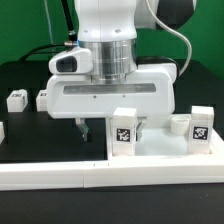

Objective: Assemble square table

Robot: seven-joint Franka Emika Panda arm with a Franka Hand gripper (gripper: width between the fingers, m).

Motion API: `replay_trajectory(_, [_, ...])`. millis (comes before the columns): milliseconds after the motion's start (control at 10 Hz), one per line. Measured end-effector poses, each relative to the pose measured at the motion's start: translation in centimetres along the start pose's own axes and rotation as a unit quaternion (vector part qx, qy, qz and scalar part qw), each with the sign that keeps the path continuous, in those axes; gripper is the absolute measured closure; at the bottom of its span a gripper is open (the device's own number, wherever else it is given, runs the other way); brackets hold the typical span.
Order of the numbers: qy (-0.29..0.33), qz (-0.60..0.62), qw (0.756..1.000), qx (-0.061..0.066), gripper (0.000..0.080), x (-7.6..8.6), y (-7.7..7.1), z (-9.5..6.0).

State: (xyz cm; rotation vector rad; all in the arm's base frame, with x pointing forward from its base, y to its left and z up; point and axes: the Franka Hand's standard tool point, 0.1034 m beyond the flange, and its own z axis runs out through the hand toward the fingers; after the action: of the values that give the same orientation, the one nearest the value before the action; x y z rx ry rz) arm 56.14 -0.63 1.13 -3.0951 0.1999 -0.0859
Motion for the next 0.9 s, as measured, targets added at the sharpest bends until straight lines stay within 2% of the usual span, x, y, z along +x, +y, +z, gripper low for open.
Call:
replay_trajectory(100, [-0.003, -0.001, 1.0, 0.002, 0.015, -0.3, -0.5, 0.3])
replay_trajectory(400, [-0.003, -0.001, 1.0, 0.002, 0.0177, -0.3, -0.5, 0.3])
replay_trajectory(500, [-0.003, -0.001, 1.0, 0.002, 0.0376, -0.3, -0.5, 0.3])
replay_trajectory(600, [-0.003, 0.0, 1.0, 0.0, 0.0376, -0.2, -0.2, 0.3])
replay_trajectory(800, [-0.003, 0.005, 1.0, -0.005, 0.0728, -0.2, 0.9, 0.3])
replay_trajectory(900, [-0.004, -0.001, 1.0, -0.007, 0.0728, -0.2, 0.9, 0.3])
